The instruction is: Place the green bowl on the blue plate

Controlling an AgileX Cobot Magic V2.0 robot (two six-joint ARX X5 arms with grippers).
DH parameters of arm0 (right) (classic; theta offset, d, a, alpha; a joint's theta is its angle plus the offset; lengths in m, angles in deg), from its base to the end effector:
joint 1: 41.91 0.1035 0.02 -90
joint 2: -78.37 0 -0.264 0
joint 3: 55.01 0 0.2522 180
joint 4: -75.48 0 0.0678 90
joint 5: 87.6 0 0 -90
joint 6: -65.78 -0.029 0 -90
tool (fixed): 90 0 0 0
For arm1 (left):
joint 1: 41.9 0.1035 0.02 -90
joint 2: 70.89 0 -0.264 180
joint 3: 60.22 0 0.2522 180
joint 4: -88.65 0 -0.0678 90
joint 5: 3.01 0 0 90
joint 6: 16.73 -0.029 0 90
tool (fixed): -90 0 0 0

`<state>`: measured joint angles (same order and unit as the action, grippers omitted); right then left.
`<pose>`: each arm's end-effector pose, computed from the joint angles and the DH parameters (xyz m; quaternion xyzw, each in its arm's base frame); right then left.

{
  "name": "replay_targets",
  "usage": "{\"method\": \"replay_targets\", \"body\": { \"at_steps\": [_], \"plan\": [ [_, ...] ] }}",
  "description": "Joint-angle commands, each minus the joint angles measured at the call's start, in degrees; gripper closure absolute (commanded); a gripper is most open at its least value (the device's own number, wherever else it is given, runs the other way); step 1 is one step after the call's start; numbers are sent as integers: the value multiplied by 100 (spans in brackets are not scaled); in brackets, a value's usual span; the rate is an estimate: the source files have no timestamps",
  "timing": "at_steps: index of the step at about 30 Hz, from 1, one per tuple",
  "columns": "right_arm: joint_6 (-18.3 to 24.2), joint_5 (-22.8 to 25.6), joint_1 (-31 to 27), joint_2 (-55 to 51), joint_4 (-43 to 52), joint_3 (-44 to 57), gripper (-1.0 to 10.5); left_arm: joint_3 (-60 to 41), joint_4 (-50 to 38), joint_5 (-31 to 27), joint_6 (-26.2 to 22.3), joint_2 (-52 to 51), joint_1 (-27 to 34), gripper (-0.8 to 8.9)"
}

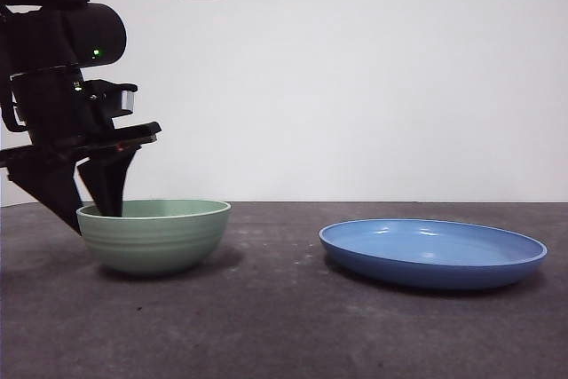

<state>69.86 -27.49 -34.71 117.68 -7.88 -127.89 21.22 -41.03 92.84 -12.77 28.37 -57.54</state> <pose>0.0834 0.0251 0.3392 0.0521 0.4022 0.3030 0.8624 0.3252 -0.0941 0.1972 0.0197 0.5632 -0.1351 0.8150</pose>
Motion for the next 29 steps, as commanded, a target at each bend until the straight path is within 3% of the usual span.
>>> {"method": "replay_targets", "body": {
  "at_steps": [1, 8, 16, 23, 29],
  "plan": [
    [-42, -2, 22, 28, 59, -101, 583, 118, -44, -24, 76, 83, -24, 804],
    [-42, 35, 22, 28, 59, -101, 583, 136, -52, 9, 155, 68, -24, 804],
    [-42, 35, 22, 28, 59, -101, 583, 472, 15, 649, 494, -170, -142, 804],
    [-42, 35, 22, 28, 59, -101, 583, 1200, 297, 649, 619, -267, -765, 804],
    [-42, 35, 22, 28, 59, -101, 583, 1598, -85, 562, 822, -238, -1502, 804]
  ]
}}
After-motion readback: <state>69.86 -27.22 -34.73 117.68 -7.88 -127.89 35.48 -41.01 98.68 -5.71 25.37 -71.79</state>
